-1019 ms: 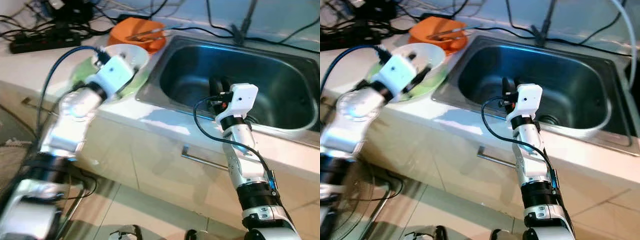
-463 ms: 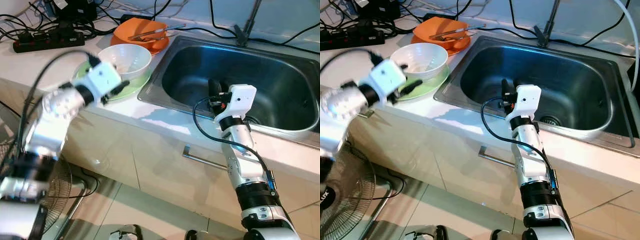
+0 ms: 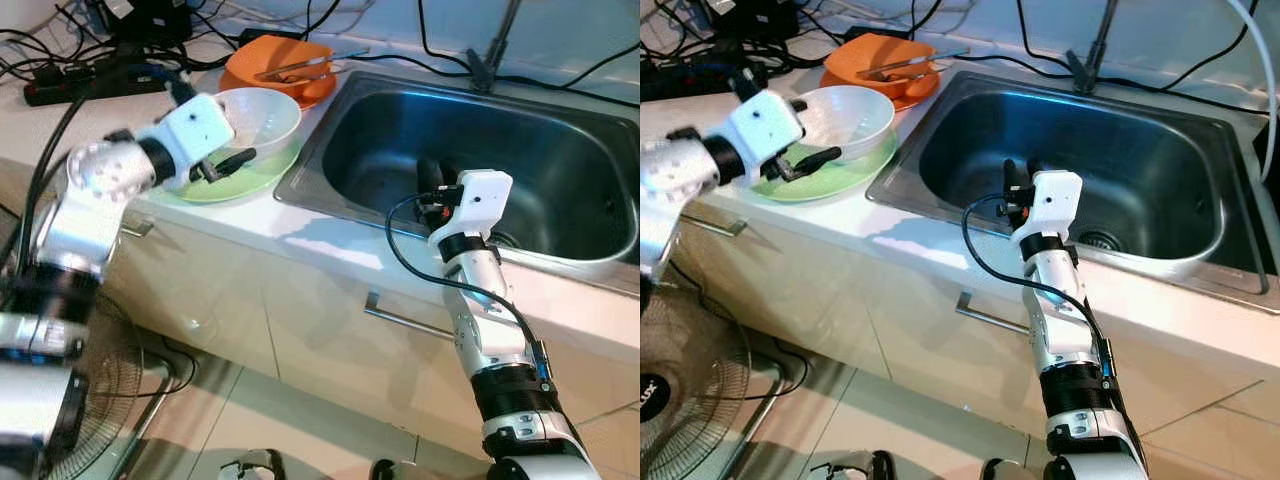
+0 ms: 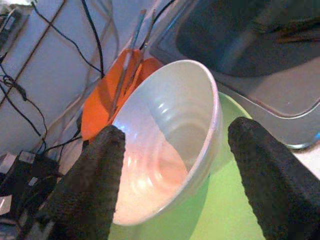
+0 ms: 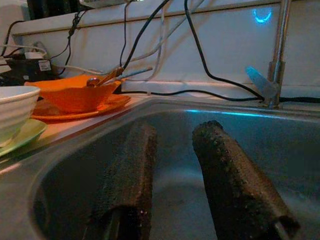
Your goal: Kitchen organization
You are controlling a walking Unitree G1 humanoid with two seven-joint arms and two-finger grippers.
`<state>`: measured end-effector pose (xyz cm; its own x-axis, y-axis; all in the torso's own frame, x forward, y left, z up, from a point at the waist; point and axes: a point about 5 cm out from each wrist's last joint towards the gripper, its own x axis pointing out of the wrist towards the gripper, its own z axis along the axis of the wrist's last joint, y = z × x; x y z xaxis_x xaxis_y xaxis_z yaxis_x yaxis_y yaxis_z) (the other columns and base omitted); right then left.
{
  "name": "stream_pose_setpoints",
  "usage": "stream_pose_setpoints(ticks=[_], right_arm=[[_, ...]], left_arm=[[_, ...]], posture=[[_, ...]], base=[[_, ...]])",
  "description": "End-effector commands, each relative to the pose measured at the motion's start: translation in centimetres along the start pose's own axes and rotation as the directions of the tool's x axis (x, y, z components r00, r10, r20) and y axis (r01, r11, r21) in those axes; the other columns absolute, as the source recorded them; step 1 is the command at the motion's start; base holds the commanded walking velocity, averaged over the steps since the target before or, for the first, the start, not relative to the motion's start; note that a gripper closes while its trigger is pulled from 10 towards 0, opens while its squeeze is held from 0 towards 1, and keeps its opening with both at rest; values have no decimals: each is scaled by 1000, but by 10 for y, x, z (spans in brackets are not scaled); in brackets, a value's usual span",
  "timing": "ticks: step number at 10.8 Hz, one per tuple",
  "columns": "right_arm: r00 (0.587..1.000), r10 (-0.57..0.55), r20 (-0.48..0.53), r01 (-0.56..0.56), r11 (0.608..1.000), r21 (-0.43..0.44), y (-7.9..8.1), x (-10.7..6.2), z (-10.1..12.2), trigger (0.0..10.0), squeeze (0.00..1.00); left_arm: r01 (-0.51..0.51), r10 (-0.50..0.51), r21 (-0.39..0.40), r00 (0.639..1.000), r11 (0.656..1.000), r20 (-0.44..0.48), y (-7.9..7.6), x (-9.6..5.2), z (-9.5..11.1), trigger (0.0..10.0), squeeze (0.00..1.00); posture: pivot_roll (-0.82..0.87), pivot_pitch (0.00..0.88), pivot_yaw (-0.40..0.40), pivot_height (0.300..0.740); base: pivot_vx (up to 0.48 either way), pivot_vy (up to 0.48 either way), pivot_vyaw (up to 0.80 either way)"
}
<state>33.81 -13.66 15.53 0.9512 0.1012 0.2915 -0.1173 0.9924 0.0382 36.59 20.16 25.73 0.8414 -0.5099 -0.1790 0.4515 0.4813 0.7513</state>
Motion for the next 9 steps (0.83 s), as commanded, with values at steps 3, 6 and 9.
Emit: stream_pose_setpoints(ticks=[3,6,9], right_arm=[[1000,-17,-9,17,1000,11,-2,3,0,10000,0],[1000,-19,-13,19,1000,9,-3,3,-1,10000,0],[1000,-18,-14,18,1000,8,-3,3,-1,10000,0]], left_arm=[[63,-60,38,996,997,-65,2,5,-11,10000,0],[33,-21,91,992,995,-124,4,15,-17,10000,0],[6,17,123,983,992,-182,9,29,-19,10000,0]], posture=[[87,63,23,740],[86,62,21,740],[80,64,19,740]], base=[[0,0,0],[0,0,0],[0,0,0]])
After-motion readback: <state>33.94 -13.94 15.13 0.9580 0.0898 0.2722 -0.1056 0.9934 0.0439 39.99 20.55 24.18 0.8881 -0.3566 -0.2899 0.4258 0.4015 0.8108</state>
